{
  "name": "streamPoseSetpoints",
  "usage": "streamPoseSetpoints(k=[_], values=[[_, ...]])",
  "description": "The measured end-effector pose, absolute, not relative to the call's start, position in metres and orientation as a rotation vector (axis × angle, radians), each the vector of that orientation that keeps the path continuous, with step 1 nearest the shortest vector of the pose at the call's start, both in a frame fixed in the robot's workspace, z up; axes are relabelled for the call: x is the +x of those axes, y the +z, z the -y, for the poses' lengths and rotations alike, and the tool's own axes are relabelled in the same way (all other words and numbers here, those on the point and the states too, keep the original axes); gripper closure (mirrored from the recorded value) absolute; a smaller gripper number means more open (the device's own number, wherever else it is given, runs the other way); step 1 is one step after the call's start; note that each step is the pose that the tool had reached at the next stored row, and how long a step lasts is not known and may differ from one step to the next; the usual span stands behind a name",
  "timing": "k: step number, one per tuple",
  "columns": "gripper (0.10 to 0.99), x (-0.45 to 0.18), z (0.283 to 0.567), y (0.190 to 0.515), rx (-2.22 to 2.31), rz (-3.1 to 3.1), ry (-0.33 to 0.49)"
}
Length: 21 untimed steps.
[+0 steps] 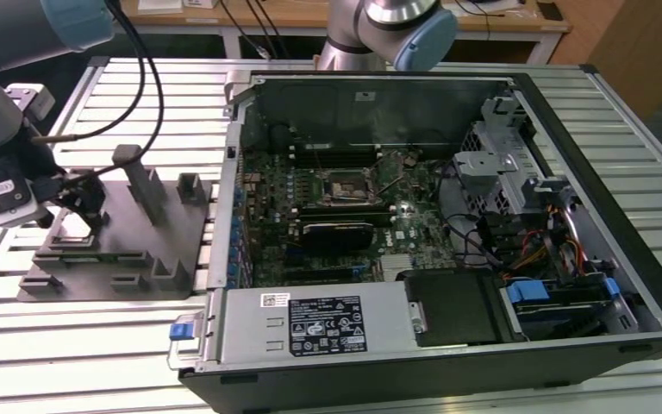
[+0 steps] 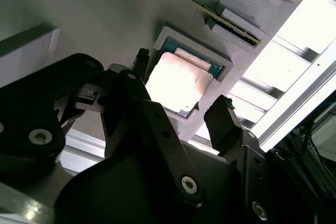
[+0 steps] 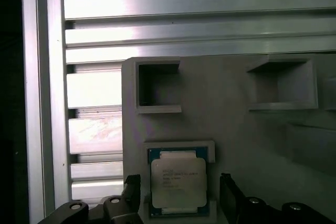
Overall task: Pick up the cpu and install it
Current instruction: 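Pick up the cpu and move it towards the insertion slot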
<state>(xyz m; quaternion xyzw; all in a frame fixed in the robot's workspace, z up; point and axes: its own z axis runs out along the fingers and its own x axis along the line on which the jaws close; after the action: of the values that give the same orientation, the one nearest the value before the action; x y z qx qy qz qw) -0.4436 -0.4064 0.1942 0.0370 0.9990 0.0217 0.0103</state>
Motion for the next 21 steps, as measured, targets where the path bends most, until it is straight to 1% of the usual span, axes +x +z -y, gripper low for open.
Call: streamPoseSetpoints(k=[12, 21], values=[[0.38, -0.4435, 0.4064, 0.1891, 0.092, -3.12, 0.068], [0.38, -0.4427, 0.4063, 0.1847, -0.007, -3.124, 0.069]])
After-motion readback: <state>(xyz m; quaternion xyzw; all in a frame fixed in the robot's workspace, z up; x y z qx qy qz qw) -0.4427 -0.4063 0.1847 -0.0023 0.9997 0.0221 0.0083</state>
